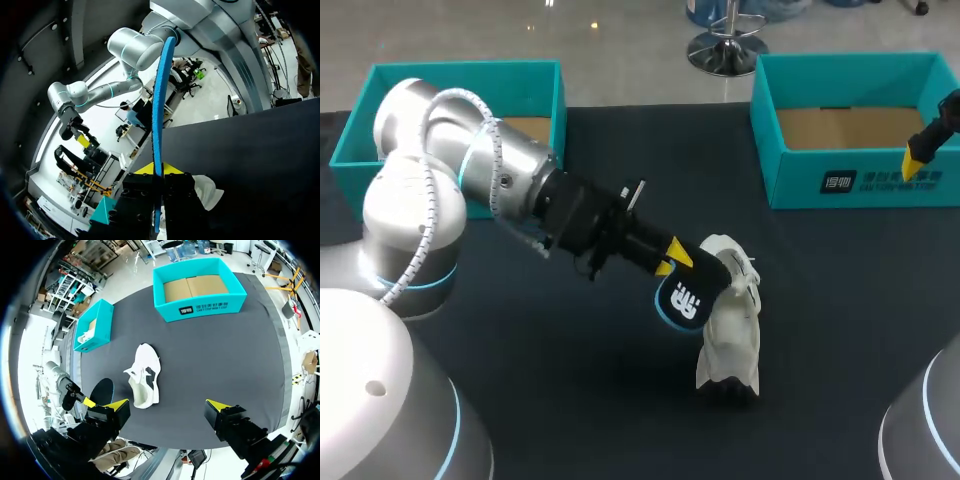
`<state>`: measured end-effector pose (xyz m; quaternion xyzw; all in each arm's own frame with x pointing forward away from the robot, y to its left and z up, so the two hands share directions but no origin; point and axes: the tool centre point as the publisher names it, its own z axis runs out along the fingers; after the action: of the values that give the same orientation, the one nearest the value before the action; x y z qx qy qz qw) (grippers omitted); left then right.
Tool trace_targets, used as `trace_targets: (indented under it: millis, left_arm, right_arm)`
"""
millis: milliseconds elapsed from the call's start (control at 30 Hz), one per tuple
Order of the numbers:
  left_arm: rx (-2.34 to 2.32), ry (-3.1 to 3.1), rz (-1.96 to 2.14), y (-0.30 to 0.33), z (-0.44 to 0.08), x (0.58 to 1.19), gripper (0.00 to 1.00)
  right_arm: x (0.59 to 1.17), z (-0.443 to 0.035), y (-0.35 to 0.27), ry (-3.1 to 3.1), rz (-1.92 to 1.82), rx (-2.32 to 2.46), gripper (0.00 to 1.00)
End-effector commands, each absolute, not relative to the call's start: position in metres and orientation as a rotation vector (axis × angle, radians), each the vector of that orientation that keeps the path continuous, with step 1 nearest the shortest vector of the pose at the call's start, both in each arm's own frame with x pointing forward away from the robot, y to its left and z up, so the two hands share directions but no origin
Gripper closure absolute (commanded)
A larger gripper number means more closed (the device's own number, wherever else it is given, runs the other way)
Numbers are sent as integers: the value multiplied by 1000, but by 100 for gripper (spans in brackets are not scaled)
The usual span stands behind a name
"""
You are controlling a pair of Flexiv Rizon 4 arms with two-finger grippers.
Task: Take the shoe out of the shoebox, open the shoe tongue, remove and reinsert the insole, then place the shoe into the shoebox
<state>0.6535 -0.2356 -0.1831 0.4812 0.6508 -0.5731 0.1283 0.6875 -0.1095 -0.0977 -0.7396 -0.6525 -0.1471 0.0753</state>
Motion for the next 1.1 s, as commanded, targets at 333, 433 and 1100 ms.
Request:
trace_targets:
  millis: [333,433,1100]
  left_arm:
    - [1395,1975,-1678,-273,-219,630,100]
    - [1395,1928,-1697,-271,-228,630,100]
    - [1408,1749,-1718,-265,-263,617,100]
  right_arm:
    - [691,-97,-109,-1956,-432,-2217,0]
    - [691,-97,-109,-1956,-432,-2217,0]
    - [691,-97,-109,-1956,-432,-2217,0]
